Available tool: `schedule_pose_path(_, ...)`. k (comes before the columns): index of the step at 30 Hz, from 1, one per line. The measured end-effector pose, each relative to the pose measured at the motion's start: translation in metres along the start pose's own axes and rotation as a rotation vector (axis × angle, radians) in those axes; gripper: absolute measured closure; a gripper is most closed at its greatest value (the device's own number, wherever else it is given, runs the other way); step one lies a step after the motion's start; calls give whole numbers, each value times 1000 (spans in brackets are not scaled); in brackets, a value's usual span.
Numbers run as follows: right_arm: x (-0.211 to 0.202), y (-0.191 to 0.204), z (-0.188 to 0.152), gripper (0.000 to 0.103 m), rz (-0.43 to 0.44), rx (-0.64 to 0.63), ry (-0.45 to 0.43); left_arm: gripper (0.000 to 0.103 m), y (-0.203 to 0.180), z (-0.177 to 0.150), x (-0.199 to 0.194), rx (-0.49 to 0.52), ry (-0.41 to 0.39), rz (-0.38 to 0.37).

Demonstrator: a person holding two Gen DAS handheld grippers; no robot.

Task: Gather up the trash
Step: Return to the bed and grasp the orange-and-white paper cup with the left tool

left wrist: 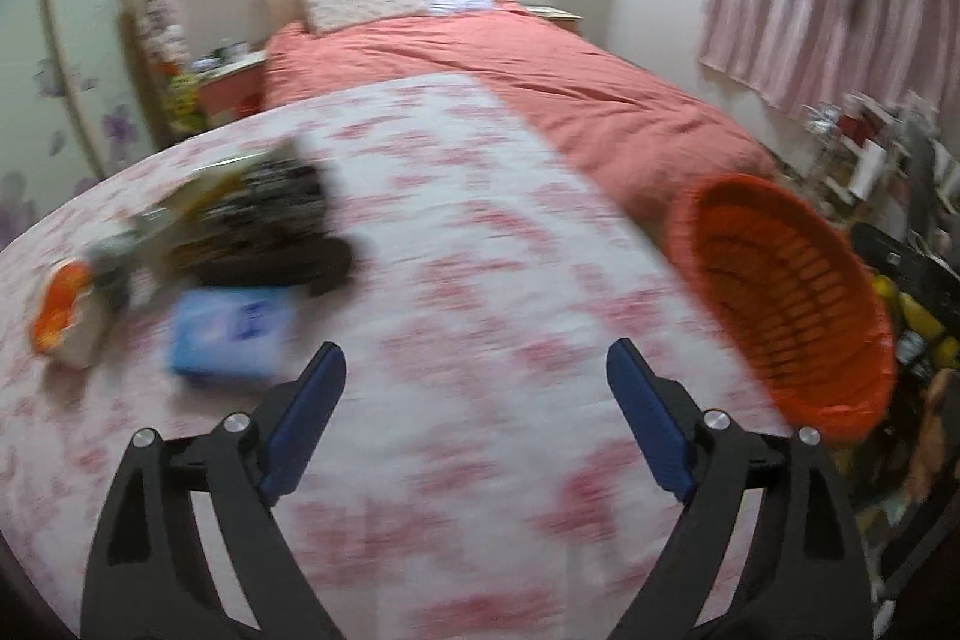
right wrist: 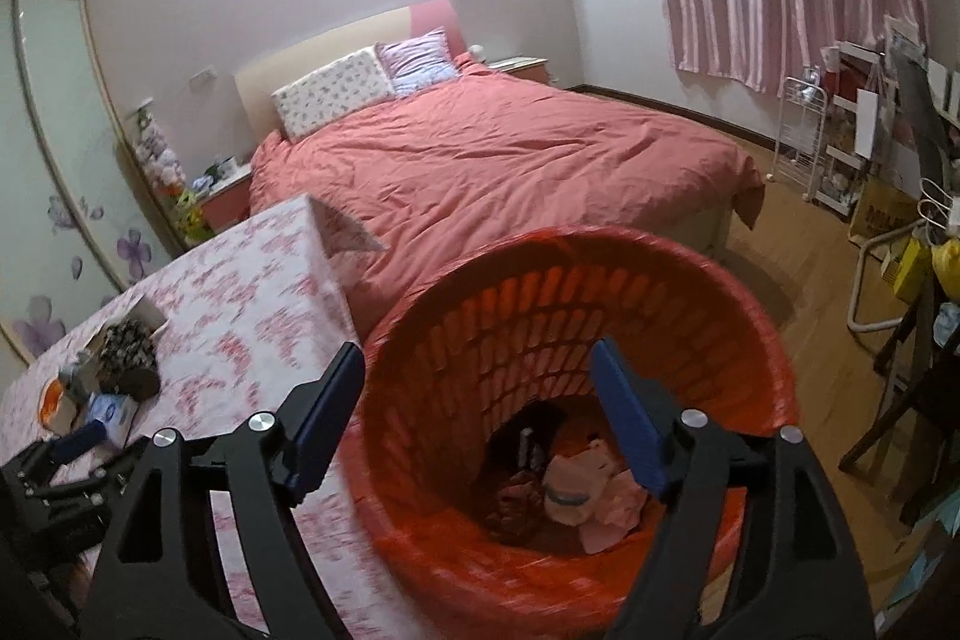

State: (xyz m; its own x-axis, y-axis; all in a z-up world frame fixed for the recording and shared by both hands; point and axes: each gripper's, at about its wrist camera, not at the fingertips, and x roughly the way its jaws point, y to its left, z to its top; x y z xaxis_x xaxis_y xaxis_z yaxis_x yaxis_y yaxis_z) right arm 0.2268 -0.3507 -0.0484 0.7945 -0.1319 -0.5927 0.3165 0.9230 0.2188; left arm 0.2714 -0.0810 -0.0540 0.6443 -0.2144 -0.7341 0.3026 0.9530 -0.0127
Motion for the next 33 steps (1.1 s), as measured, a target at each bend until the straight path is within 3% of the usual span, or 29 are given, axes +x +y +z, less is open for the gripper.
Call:
schedule_pose_path(11, 9, 72, -19, 24, 110, -104, 68, 12, 179, -23, -11, -292, 24, 346)
schedule_pose_path(16, 14, 99, -24, 24, 146, -141, 95, 12, 229, -22, -5, -410, 48, 378)
schedule_pose_path(22, 15, 119, -27, 24, 176, -163, 111, 14, 252, -17, 3, -417, 46, 427)
schedule_pose_path(30, 21, 143, -35, 24, 207, -190, 132, 18, 303, -37, -13, -469, 74, 521)
schedule_pose_path(33, 22, 150, -38, 24, 216, -202, 137, 18, 313, -42, -23, -484, 52, 500)
